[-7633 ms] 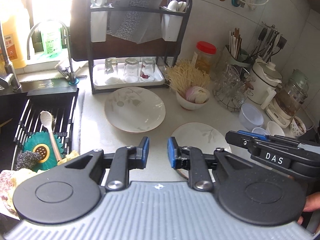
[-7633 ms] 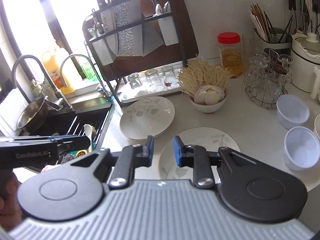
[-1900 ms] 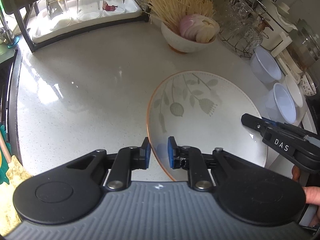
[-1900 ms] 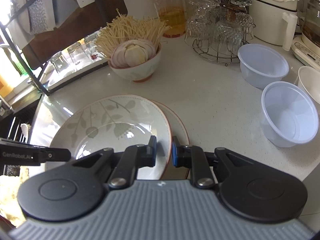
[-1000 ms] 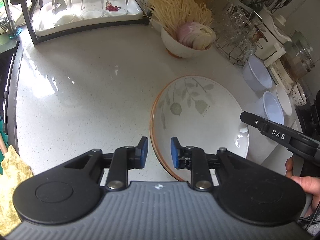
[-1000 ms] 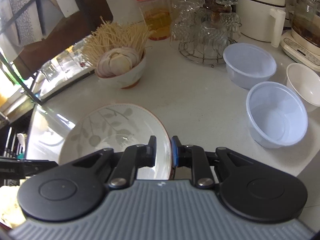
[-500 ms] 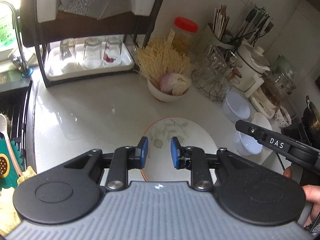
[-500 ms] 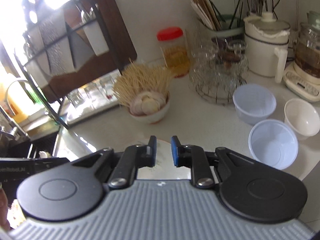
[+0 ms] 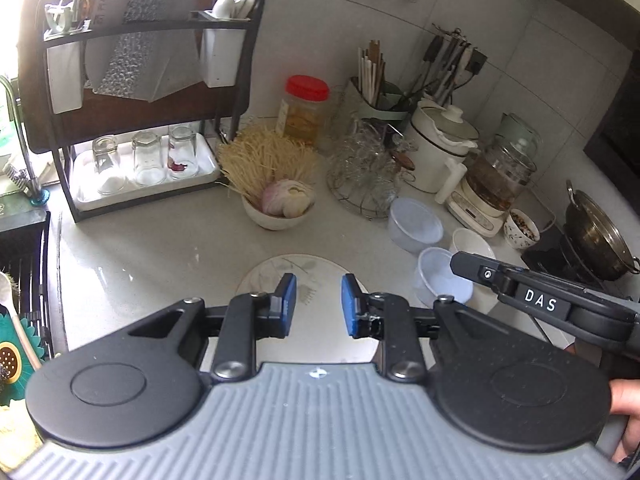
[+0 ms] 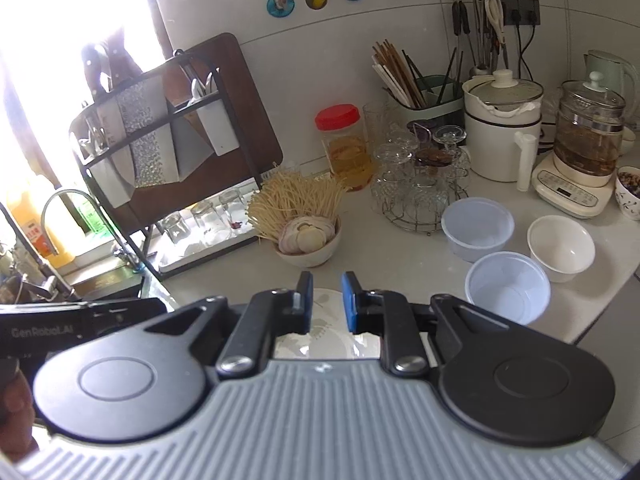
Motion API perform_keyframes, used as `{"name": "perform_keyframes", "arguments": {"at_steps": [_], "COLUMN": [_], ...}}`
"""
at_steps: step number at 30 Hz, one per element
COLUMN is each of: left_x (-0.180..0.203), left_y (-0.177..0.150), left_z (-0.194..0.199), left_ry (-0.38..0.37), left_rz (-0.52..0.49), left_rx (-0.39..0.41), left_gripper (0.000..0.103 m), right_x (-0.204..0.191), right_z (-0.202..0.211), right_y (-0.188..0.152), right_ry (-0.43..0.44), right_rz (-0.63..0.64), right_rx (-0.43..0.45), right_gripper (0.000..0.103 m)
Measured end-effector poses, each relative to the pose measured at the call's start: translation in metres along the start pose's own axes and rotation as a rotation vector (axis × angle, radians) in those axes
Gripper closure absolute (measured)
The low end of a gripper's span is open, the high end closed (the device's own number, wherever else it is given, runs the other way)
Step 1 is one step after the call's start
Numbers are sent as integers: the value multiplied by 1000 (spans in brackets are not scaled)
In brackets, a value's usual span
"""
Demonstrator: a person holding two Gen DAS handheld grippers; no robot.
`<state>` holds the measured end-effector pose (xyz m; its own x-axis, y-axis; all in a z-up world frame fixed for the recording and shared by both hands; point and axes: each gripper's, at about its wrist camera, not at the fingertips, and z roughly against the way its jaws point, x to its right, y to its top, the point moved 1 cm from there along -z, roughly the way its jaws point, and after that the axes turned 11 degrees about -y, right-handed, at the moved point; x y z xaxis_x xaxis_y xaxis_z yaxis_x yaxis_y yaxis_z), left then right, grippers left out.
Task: Organize plates and bowls
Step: 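Move the left gripper to a translucent white plastic bowl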
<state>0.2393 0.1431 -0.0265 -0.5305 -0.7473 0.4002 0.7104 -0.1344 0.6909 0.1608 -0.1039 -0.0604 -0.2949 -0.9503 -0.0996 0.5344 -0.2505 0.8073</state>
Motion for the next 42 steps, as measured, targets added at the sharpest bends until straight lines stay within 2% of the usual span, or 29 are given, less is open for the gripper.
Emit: {"name": "perform_keyframes", "arguments": {"at_steps": [9,14,19,31,40,42], "left_x": [20,32,50,107,113,112], "left_y": [-16,-12,0,43,63,67], "left_z": [-2,-22,-66,-190,-271,-288], "left_ry": [-9,-10,-40,-45,-32,-22], "left_rz": [-20,-13,-1,-41,-2,22], "left_rx": [-13,-17,-28,-84,-144,-158], "left_gripper": [75,75,75,75,74,71], "right_x": [19,39,73,169,217,226], "right_z": [10,-2,-21,-88,-142,-153], "right_y": [-18,-13,-3,38,61,66], "right_ry": [-20,-28,-41,-81,-99,-105], "right_rz": [-1,-32,-24,-78,-118,-125], "right_rx": [-18,-17,-5,-49,-91,-102], "right_gripper": [83,83,83,83,83,83]}}
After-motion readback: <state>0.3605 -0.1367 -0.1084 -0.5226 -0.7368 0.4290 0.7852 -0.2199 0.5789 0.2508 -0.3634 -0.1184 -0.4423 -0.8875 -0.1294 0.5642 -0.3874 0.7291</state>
